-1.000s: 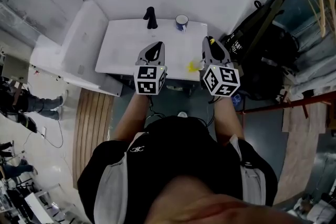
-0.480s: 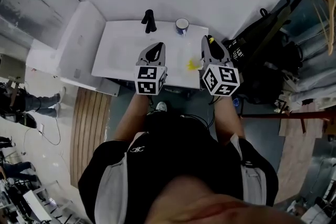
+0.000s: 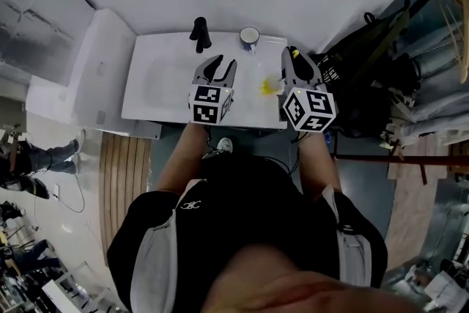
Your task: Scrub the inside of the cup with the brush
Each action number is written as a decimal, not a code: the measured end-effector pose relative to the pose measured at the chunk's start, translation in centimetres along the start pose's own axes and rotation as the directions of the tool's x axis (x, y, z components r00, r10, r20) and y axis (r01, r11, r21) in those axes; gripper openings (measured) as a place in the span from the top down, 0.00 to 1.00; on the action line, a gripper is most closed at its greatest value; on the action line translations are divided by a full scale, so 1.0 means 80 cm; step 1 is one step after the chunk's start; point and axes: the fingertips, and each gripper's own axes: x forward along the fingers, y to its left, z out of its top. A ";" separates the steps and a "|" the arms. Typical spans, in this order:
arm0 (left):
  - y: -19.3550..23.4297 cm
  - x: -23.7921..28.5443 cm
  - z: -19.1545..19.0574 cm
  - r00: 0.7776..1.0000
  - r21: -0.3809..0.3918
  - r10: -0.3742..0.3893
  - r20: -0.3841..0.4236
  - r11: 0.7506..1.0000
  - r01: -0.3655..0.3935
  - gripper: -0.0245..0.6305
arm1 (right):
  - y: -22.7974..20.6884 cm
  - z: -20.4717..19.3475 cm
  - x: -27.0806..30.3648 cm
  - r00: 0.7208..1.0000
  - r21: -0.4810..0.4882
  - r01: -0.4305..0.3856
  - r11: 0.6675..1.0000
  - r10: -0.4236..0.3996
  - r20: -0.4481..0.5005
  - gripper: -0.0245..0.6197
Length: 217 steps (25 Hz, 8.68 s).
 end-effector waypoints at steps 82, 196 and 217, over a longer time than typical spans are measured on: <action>-0.056 0.140 -0.203 0.817 -0.225 -0.528 -0.231 0.846 0.483 0.89 | -0.077 -0.021 -0.001 0.970 -0.004 0.240 0.971 -0.240 -0.028 0.88; 0.051 0.008 -0.176 0.960 -0.236 -0.271 -0.067 0.940 0.248 0.89 | 0.020 -0.102 0.182 0.935 0.279 -0.038 0.960 0.133 -0.329 0.96; 0.014 0.028 -0.160 0.934 -0.230 -0.352 -0.058 0.915 0.331 0.89 | 0.146 -0.079 0.133 0.882 0.069 -0.418 0.906 0.423 -0.206 0.96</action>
